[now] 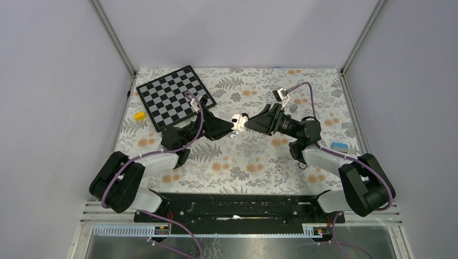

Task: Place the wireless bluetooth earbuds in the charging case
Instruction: Open the charging case.

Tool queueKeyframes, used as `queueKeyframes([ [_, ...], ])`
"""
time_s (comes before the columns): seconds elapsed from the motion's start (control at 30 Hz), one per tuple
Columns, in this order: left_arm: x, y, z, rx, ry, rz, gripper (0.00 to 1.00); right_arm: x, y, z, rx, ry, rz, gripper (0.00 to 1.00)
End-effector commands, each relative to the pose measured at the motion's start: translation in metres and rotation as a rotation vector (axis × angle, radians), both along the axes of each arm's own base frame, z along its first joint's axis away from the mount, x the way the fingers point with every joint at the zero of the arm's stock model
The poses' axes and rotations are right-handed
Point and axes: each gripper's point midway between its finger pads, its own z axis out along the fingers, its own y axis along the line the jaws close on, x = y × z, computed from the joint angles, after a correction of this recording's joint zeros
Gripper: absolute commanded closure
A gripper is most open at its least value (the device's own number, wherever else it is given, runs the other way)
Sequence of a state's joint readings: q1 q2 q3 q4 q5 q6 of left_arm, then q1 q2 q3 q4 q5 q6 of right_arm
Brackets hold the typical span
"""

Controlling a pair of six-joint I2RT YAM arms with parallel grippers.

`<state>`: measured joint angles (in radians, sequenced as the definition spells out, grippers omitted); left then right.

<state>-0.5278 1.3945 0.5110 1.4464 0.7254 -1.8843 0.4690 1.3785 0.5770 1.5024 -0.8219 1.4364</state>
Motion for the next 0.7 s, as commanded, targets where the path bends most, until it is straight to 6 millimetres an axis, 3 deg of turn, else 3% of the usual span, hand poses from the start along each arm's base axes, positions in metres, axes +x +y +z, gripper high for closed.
queueKeyframes([
  [0.0,-0.013,0.013,0.039,-0.114,-0.159,0.025,1.00,-0.012,-0.009,0.031,0.095,-0.177,-0.006,0.46],
  [0.6,-0.011,0.011,0.032,-0.099,-0.153,0.024,1.00,-0.008,-0.009,0.028,0.100,-0.142,-0.018,0.79],
  [0.67,-0.011,0.011,0.030,-0.095,-0.149,0.024,0.90,-0.008,-0.009,0.025,0.099,-0.126,-0.021,0.85],
])
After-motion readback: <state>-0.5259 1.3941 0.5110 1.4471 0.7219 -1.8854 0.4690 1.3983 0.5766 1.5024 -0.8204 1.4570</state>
